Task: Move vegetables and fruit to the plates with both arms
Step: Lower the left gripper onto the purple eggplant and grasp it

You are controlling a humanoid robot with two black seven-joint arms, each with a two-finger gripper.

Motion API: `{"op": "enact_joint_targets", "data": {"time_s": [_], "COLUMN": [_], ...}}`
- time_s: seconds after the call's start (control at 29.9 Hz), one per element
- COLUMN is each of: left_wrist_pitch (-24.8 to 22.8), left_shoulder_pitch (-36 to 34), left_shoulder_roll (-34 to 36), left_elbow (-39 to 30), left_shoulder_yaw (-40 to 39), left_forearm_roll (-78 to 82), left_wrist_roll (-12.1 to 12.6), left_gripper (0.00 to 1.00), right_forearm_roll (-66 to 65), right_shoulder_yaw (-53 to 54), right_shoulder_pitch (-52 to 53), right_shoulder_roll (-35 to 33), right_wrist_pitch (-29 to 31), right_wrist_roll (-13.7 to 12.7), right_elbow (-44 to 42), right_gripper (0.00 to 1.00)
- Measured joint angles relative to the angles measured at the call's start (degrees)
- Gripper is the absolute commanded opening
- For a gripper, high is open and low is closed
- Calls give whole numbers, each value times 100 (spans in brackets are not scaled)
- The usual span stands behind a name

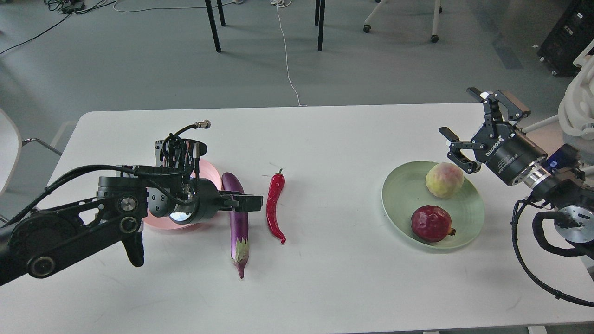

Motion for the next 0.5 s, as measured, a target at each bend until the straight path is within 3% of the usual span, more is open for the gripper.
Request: {"op": "enact_joint_targets", "data": {"time_s": [0.27,0.5], "left_wrist_pitch": [528,576], "left_shoulder_pitch": [419,470], "left_shoulder_roll": [-329,-418], "left_elbow": [-35,66], "left_shoulder_yaw": [0,22], "left_forearm_roll": [-57,27], "left_wrist_roll": [2,2], "left_gripper": [100,99], "right_forearm_roll": [-34,-47], "right_shoulder_yaw": [0,0], "right_shoulder_pitch": [0,0], "right_shoulder_roll": [50,50], "right_wrist_pitch": [0,0], "right_wrist_roll": [0,0], "right_elbow": [-11,-10], "right_gripper": [96,96]}}
